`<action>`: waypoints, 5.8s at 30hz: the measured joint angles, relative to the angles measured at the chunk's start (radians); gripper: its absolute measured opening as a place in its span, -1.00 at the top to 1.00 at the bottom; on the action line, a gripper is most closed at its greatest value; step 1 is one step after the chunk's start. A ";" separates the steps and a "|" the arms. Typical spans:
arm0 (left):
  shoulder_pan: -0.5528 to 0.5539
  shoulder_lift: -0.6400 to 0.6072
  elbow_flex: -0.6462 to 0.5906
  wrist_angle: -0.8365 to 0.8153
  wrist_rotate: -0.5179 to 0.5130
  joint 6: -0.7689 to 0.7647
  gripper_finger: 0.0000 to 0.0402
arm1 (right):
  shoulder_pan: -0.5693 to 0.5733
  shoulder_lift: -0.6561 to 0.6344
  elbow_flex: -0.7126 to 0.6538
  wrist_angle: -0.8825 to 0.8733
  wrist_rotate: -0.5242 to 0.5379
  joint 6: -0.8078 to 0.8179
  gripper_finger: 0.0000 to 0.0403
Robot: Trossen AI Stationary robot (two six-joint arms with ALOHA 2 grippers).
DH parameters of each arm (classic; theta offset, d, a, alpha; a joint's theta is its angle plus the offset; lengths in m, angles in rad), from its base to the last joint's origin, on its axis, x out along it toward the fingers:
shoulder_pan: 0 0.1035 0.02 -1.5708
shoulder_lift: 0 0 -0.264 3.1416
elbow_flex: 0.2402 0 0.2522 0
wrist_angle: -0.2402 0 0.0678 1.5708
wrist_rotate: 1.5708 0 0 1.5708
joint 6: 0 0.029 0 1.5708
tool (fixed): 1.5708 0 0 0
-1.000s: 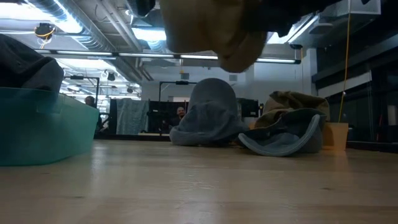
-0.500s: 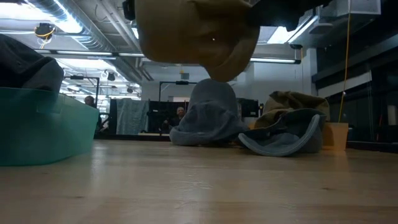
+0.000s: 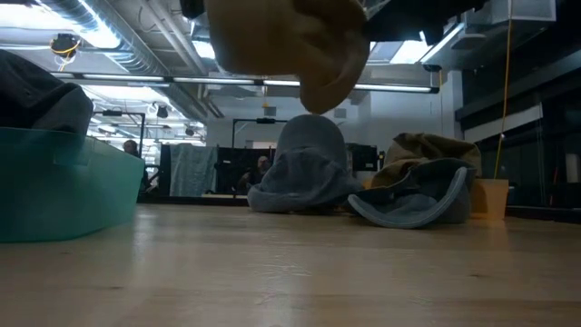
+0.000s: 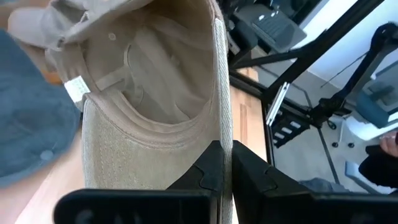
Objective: Pick & Place hat
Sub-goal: Put the brown cap into the orange bin
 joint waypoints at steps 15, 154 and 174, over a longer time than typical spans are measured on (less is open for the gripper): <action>-0.014 0.043 -0.001 0.117 0.066 0.018 0.93 | -0.073 0.000 0.000 0.094 -0.188 -0.046 0.15; -0.069 -0.015 -0.001 0.131 -0.032 0.159 0.92 | -0.304 0.036 0.000 0.377 -0.988 0.007 -0.76; -0.067 -0.015 -0.001 0.126 -0.058 0.159 0.92 | -0.277 0.045 0.000 0.423 -0.996 0.012 0.61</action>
